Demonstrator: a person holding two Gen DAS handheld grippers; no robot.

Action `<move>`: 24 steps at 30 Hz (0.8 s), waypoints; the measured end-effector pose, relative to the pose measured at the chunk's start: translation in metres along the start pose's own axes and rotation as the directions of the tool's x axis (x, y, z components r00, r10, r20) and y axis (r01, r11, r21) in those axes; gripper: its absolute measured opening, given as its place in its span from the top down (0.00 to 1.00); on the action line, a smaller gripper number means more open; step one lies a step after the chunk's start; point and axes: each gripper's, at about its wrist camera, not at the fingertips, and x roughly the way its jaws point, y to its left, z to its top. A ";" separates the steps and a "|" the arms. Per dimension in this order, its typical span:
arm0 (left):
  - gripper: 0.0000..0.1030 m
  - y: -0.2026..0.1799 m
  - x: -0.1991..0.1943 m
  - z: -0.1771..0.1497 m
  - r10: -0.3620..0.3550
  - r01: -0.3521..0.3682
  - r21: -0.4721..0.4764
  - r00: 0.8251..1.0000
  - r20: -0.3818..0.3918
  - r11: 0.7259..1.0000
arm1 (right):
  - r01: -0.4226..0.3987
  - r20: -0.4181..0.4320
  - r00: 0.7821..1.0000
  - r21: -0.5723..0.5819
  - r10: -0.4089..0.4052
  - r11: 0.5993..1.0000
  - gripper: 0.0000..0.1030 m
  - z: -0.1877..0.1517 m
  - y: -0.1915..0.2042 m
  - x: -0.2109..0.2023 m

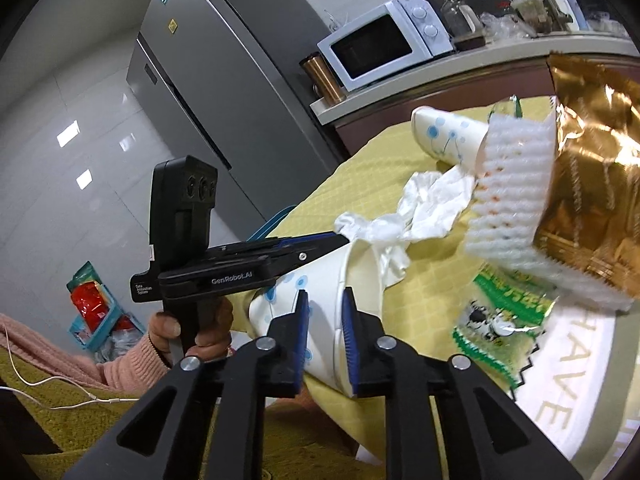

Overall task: Collect trash
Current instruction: 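Carry the tissue and cup with both tools over the blue bin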

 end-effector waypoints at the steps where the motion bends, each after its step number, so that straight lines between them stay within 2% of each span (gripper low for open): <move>1: 0.82 0.000 0.001 -0.001 -0.010 0.010 -0.003 1.000 -0.002 1.000 | -0.003 0.003 1.000 -0.001 0.003 1.000 0.86 0.000 0.001 -0.001; 3: 0.93 0.001 0.003 -0.002 -0.031 0.031 -0.014 0.999 -0.005 0.999 | -0.016 0.009 1.000 -0.007 0.016 1.000 0.88 0.001 0.003 -0.002; 5: 0.97 -0.001 0.002 -0.001 -0.005 0.005 -0.008 1.000 0.000 1.000 | -0.020 0.010 1.000 -0.017 0.021 1.000 0.89 0.000 0.006 -0.004; 9: 0.97 0.009 -0.002 0.001 -0.022 0.023 -0.062 1.000 0.010 0.998 | -0.037 0.024 0.999 -0.036 0.038 0.999 0.95 0.004 0.011 -0.007; 13: 0.97 0.020 -0.020 0.003 0.003 0.002 -0.085 0.999 0.054 0.996 | -0.042 0.030 0.999 -0.058 0.043 0.997 0.98 0.012 0.017 -0.010; 18: 0.97 0.035 -0.054 0.007 0.056 -0.044 -0.104 0.992 0.116 0.994 | -0.055 0.035 0.998 -0.075 0.058 0.996 0.98 0.025 0.023 -0.006; 24: 0.97 0.061 -0.097 0.010 0.142 -0.114 -0.154 0.972 0.185 0.981 | -0.068 0.030 0.997 -0.120 0.072 0.990 0.98 0.051 0.036 0.009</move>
